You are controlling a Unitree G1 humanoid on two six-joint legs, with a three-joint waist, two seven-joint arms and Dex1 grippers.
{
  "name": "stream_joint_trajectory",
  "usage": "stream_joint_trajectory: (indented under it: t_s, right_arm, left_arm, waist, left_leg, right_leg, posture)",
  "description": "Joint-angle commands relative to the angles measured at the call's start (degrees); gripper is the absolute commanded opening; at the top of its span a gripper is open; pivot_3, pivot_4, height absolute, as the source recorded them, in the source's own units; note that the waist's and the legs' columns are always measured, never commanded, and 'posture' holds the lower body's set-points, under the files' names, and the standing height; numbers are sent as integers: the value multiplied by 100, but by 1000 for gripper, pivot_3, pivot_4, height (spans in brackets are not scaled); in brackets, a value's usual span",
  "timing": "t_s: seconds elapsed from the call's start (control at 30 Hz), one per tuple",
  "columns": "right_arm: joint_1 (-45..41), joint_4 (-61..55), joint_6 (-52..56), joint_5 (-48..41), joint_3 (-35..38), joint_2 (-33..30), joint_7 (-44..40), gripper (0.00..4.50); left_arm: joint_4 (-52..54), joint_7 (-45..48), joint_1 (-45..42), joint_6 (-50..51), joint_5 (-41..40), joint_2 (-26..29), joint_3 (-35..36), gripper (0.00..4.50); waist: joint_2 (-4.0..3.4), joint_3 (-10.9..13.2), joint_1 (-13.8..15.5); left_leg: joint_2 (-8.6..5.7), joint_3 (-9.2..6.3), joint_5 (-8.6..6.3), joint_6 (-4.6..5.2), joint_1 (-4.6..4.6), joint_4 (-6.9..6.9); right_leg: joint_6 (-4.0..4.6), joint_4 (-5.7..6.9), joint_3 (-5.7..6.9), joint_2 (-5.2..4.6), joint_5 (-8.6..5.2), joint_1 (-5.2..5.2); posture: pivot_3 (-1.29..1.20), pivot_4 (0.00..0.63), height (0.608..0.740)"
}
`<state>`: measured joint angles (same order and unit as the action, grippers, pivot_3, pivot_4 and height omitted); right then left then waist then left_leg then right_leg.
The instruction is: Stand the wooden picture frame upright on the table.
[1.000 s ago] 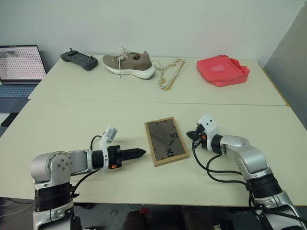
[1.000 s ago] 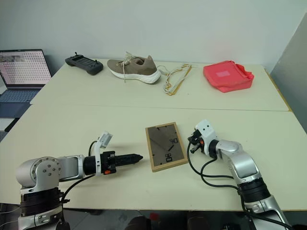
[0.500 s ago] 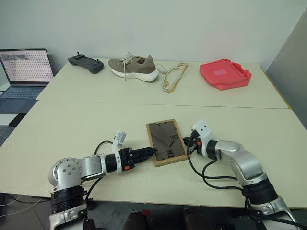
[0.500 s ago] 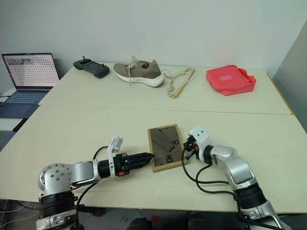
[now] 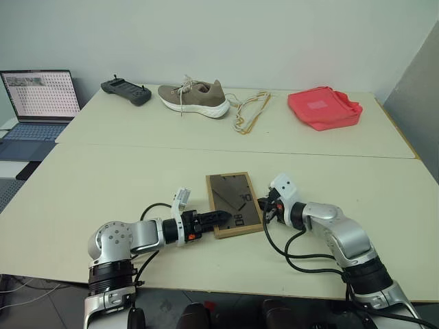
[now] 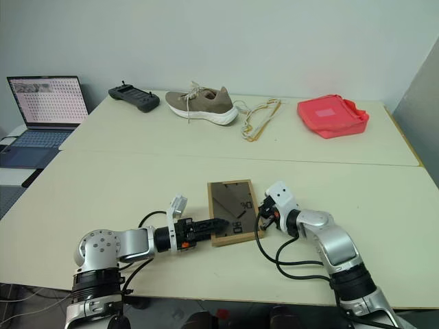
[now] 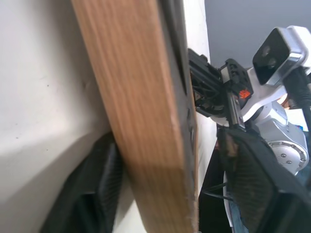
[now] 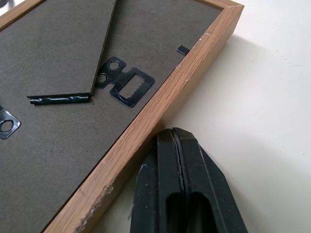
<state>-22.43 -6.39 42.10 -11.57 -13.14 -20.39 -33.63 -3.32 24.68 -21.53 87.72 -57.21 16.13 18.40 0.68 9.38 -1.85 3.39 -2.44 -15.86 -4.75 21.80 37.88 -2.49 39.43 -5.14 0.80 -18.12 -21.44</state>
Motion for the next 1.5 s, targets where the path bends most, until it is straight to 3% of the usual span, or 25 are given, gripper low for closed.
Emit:
stream_joint_trajectory:
  t_s: [0.03,0.17,0.3,0.4,0.5,0.7,0.87,1.0,1.23,1.5]
  right_arm:
    - [51,-147,52,-87,77,108,58,0]
    - [79,-218,2,-125,467,-32,125,0]
    - [-14,-346,-45,-366,1046,-393,-19,0]
    - [-321,-537,338,-943,1488,-848,-544,456]
    - [-777,-704,889,-1690,1791,-1069,-975,1122]
    - [-1868,-660,1819,-2964,2068,-976,-1345,2591]
    - [-2183,-386,1710,-2919,1745,-741,-1212,3608]
    - [-2234,-29,1094,-2266,1091,-443,-1018,4450]
    - [-2369,99,722,-1963,696,96,-832,4450]
    - [-2162,-763,1072,-2406,552,268,-1023,4450]
  left_arm:
    - [-57,50,77,-100,262,-33,-451,2245]
    - [-140,31,-205,-286,262,-88,-233,1545]
    - [79,134,-548,16,-49,89,23,1296]
    - [371,571,-905,361,-418,528,-26,1296]
    - [414,909,-1119,316,-426,917,-211,1296]
    - [261,1515,-1400,-334,-112,1396,-572,1296]
    - [177,1692,-1489,-665,59,1470,-731,1296]
    - [168,1744,-1522,-757,42,1459,-688,1296]
    - [154,1789,-1538,-767,75,1441,-696,1296]
    - [131,1804,-1501,-824,168,1432,-819,1296]
  waist:
    - [0,0,1]
    - [3,1,20]
    - [9,8,15]
    - [15,24,-21]
    - [14,25,-66]
    - [8,30,-109]
    - [8,30,-90]
    - [8,31,-84]
    - [6,33,-94]
    - [5,33,-64]
  left_leg:
    - [0,-1,0,0,1,-1]
    - [0,-4,0,-1,5,1]
    - [-1,-4,0,-1,15,4]
    - [0,-3,-1,0,31,-1]
    - [5,-4,1,-3,91,-1]
    - [9,-7,12,-22,98,-12]
    - [7,-9,1,-2,105,-7]
    - [8,-13,0,-1,110,-7]
    - [9,-11,3,-7,114,-8]
    - [10,-16,3,-6,115,-5]
  right_leg:
    - [0,-3,0,0,0,0]
    - [-1,-7,4,-1,1,2]
    - [-11,-14,4,-2,7,-1]
    - [-12,-24,1,2,8,-18]
    - [-10,-11,3,7,9,-80]
    - [-2,-18,8,7,5,-88]
    - [-3,-23,13,3,5,-86]
    - [-3,-29,17,4,5,-89]
    - [-3,-27,16,3,6,-96]
    - [-2,-23,21,1,6,-95]
  posture:
    - [0,150,740]
    - [0,150,740]
    - [0,150,740]
    - [0,150,740]
    - [0,150,740]
    - [0,150,740]
    - [0,150,740]
    - [0,150,740]
    - [0,150,740]
    - [0,150,740]
